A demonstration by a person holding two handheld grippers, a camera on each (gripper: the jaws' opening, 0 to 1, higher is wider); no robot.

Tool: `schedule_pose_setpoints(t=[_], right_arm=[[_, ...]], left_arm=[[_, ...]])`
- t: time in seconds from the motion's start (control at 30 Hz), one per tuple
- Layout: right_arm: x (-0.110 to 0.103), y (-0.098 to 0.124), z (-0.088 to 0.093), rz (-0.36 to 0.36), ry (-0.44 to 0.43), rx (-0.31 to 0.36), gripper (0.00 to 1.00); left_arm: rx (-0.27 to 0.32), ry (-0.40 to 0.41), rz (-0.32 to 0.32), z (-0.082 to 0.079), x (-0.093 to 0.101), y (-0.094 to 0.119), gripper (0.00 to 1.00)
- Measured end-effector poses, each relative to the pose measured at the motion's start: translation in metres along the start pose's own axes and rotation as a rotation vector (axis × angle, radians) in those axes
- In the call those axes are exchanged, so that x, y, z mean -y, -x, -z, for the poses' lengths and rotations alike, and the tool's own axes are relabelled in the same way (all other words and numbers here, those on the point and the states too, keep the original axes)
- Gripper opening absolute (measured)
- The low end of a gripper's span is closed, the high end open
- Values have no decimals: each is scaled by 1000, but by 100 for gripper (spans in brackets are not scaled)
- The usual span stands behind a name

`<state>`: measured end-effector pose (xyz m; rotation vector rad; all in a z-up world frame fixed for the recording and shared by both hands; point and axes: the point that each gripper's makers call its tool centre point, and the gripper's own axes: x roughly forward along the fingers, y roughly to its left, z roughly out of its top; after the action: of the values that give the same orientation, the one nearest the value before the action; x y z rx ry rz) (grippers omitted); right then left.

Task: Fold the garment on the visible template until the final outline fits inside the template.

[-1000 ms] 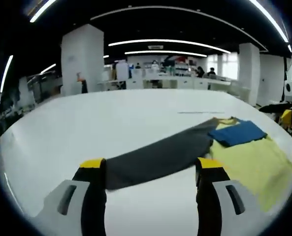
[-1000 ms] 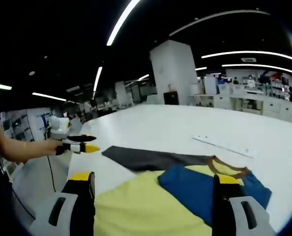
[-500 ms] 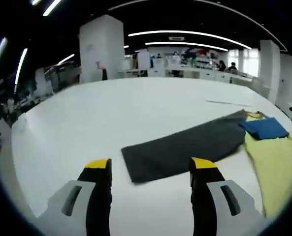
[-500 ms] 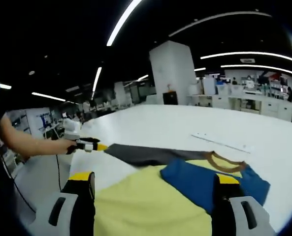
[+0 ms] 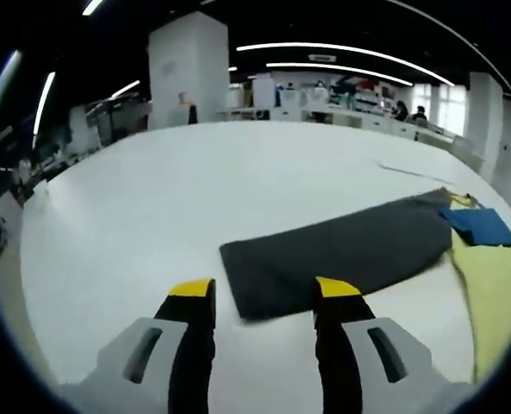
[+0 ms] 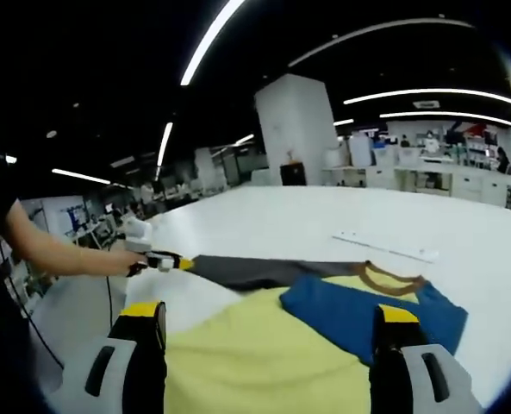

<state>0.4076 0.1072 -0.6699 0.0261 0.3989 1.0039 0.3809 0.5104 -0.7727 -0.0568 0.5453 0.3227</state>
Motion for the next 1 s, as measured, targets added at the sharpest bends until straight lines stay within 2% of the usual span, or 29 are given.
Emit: schedule_pose_setpoints(t=[0.1, 0.23, 0.3, 0.5, 0.67, 0.77, 0.87, 1.0], right_arm=[[-1, 2, 2, 4, 8, -4, 99], [-2, 7, 3, 14, 27, -8, 99], [-1, 9, 3, 20, 32, -8, 99], [-1, 16, 6, 33, 49, -22, 99], [-2, 20, 10, 41, 47, -26, 99], [-4, 23, 12, 44, 48, -28, 99], [-6, 24, 13, 45, 44, -26, 99], [-5, 26, 15, 57, 43, -27, 99]], left_arm=[[-17, 3, -14, 5, -4, -3, 33], [-64, 30, -55, 18, -14, -4, 21], [-72, 42, -61, 22, -17, -4, 22], [-61, 69, -66, 20, -14, 0, 22], [-63, 49, -66, 18, -11, 1, 20], [-56, 151, -90, 19, -11, 2, 18], [-62, 113, -101, 19, -11, 2, 16], [-80, 113, -97, 18, -6, 1, 9]])
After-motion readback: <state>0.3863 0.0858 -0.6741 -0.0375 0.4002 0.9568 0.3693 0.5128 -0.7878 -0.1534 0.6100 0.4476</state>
